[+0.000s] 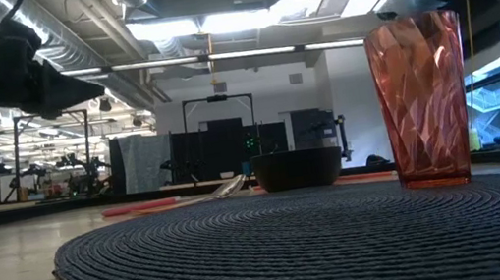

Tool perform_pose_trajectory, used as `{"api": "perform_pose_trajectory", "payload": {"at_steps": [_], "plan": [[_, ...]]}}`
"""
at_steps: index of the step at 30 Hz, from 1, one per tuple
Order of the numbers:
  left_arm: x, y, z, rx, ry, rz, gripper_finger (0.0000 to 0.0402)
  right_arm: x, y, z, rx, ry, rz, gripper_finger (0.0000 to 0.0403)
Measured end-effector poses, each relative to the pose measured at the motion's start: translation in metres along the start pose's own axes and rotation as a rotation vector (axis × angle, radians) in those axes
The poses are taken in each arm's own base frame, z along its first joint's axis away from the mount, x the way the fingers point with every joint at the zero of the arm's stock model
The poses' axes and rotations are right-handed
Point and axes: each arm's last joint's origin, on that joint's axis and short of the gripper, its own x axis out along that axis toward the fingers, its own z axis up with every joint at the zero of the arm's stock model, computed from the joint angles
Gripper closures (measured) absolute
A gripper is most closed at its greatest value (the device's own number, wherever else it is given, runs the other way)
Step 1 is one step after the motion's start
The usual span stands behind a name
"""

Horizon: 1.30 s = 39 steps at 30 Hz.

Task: Pick & Place Utensil
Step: Put the bowl in the center of the mat

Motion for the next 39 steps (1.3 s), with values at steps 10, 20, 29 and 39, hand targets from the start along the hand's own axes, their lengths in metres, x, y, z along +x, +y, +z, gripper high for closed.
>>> {"api": "perform_pose_trajectory", "payload": {"at_steps": [10,20,29,39], "plan": [[0.0,0.0,0.005,0.016,-0.05,0.0,0.0396,0.0,0.005,-0.016,0.024,0.031,0.079,0.0399],[0.0,0.0,0.005,0.038,-0.045,0.001,0.0396,0.0,0.006,-0.033,-0.011,-0.009,0.021,0.0399],[0.0,0.003,0.005,0.075,-0.046,0.105,0.0396,0.0,0.007,-0.034,-0.018,0.003,0.054,0.0399],[0.0,0.005,0.04,0.052,-0.164,0.237,0.0399,0.0,0.005,-0.033,-0.048,0.004,-0.008,0.0399]]}}
